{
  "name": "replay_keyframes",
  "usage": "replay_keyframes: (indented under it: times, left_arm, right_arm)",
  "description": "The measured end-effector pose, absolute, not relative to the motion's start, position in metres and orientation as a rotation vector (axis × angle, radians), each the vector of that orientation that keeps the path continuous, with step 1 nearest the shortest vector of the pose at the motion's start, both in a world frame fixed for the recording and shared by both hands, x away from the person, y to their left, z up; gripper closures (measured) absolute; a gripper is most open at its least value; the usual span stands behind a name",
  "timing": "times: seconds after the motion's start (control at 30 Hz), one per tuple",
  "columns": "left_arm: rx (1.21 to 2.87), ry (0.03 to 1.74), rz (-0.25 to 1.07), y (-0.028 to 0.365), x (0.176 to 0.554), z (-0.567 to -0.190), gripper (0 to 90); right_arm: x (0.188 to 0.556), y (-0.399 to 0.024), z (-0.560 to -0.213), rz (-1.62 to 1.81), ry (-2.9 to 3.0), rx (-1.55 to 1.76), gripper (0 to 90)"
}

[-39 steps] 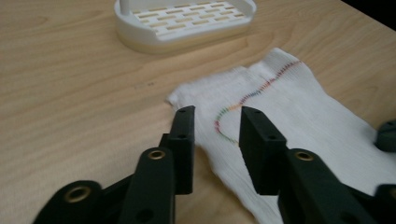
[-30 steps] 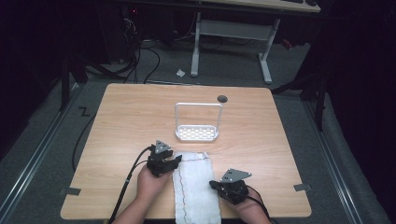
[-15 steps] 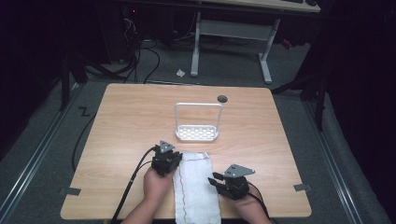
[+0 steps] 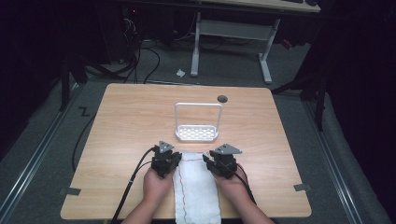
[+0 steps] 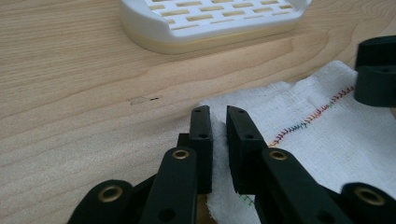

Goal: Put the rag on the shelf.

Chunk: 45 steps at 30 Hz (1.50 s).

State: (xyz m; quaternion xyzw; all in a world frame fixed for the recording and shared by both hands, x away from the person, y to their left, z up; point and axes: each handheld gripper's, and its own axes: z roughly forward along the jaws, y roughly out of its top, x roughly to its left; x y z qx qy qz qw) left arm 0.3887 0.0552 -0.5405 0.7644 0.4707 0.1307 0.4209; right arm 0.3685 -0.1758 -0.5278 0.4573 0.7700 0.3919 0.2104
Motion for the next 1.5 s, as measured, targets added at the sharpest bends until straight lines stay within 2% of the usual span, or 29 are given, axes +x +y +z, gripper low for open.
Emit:
replay_keyframes:
  times: [0.37,0.47,0.73,1.1,1.23,1.5]
  left_arm:
    - [1.899,1.187,0.301,0.057,0.39,-0.541,81.1]
    - [1.891,1.191,0.286,0.058,0.391,-0.541,81.1]
    - [1.886,1.189,0.264,0.059,0.391,-0.542,83.6]
    - [1.874,1.191,0.239,0.061,0.392,-0.541,84.8]
    - [1.806,1.187,0.233,0.065,0.388,-0.536,84.9]
    - [1.754,1.131,0.325,0.061,0.377,-0.523,84.9]
  right_arm:
    - [0.379,-0.174,-0.538,1.067,2.169,1.357,69.9]
    - [0.379,-0.173,-0.539,1.079,2.176,1.355,76.2]
    - [0.378,-0.17,-0.539,1.079,2.198,1.323,85.0]
    - [0.377,-0.17,-0.538,1.088,2.196,1.305,86.1]
    - [0.373,-0.169,-0.535,1.098,2.172,1.271,86.1]
    - [0.363,-0.174,-0.52,1.172,2.115,1.224,86.0]
